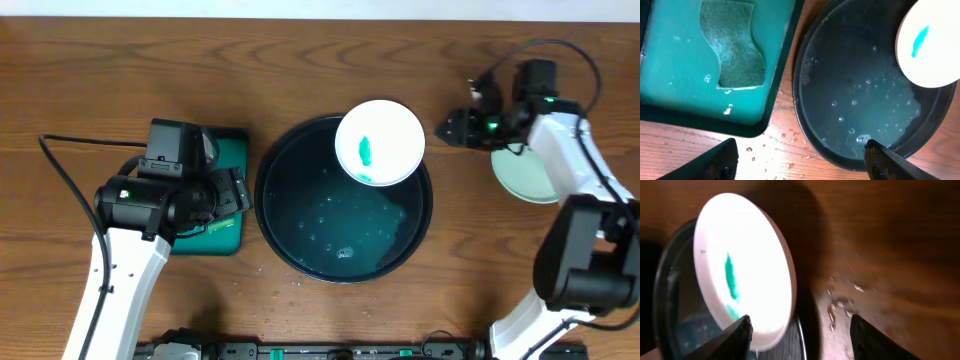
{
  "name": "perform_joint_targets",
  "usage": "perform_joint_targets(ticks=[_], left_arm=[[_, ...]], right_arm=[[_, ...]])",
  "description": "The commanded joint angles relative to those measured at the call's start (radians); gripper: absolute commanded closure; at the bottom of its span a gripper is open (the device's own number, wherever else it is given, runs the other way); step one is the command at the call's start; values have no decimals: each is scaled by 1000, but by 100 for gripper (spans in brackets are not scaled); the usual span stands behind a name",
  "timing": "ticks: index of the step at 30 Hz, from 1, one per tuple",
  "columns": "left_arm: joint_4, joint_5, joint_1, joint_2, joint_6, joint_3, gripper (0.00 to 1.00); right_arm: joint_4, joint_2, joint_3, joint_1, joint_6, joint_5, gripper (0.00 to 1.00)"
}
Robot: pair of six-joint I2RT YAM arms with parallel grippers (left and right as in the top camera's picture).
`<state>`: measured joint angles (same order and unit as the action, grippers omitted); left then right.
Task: Clean dirty plates on tray and stack at the side
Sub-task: 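Open the right gripper and move it toward the last white plate, then grip the rim of the last white plate with the right gripper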
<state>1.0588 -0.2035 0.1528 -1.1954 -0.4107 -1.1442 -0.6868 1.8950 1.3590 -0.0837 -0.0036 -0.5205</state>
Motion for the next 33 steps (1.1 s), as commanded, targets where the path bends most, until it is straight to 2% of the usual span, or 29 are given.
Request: perform_joint_targets(ticks=[1,12,15,17,19,25,33], left_arm=[[3,10,4,-6,10,10,19],[3,10,4,-6,10,10,19],[2,10,4,-6,10,10,19],[3,10,4,-6,10,10,19],[3,10,4,-6,10,10,19],[3,10,4,-6,10,10,19],[3,10,4,-6,10,10,19]], right_arm=[[40,47,9,40,26,22,40],[183,170,8,150,72,15,41],[201,185,8,167,86,19,55],[207,184,9,173,97,32,75],[208,179,9,173,105,39,83],[183,171,9,166,124,45,98],[100,97,10,171,130,46,99]])
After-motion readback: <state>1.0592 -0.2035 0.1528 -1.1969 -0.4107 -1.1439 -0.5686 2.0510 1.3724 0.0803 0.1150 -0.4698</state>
